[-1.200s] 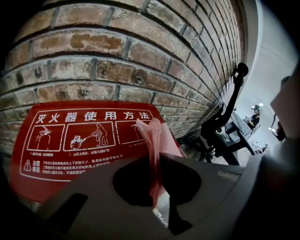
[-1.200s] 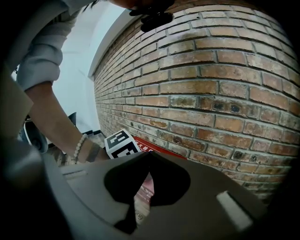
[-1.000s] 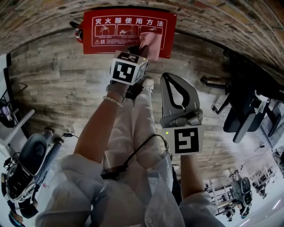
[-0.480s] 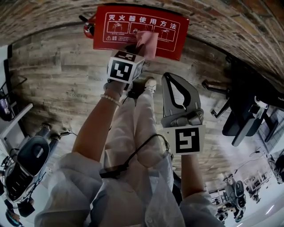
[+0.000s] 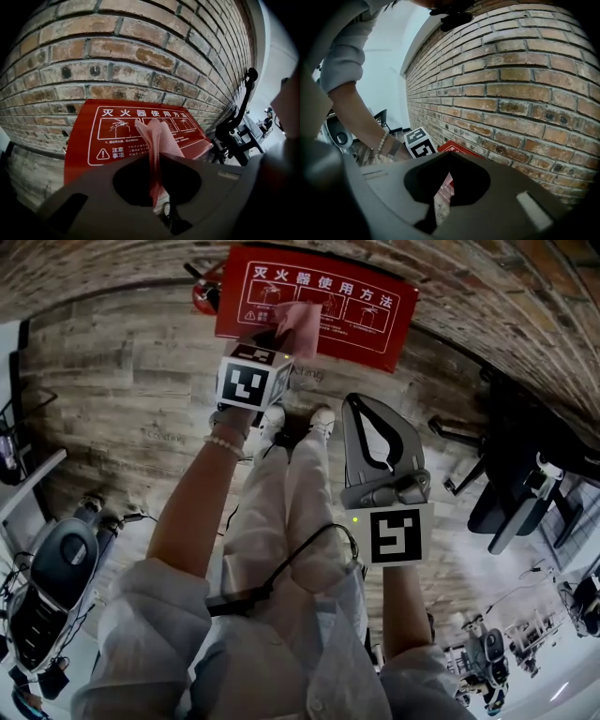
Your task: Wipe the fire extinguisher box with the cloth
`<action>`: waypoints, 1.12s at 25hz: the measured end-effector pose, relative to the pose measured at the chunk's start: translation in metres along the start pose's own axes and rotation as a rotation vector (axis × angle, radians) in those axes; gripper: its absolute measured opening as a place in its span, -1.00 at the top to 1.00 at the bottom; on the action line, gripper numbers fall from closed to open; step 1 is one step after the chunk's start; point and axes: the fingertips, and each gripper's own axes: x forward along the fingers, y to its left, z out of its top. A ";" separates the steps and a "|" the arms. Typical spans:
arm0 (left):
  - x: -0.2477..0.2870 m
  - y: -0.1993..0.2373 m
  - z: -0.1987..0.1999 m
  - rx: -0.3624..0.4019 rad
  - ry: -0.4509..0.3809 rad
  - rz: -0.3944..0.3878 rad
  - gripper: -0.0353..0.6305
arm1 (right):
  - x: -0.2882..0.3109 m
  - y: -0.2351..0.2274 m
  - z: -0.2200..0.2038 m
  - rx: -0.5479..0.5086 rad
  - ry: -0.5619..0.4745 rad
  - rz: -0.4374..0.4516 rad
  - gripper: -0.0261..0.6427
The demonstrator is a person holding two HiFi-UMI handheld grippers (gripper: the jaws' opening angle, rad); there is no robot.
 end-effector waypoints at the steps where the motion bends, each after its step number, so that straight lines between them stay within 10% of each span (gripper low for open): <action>1: -0.003 0.005 -0.001 -0.002 0.001 0.007 0.86 | 0.001 0.002 0.001 -0.001 0.001 0.003 0.91; 28: -0.055 0.109 -0.011 -0.022 -0.021 0.179 0.86 | 0.023 0.031 0.014 -0.033 0.010 0.062 0.91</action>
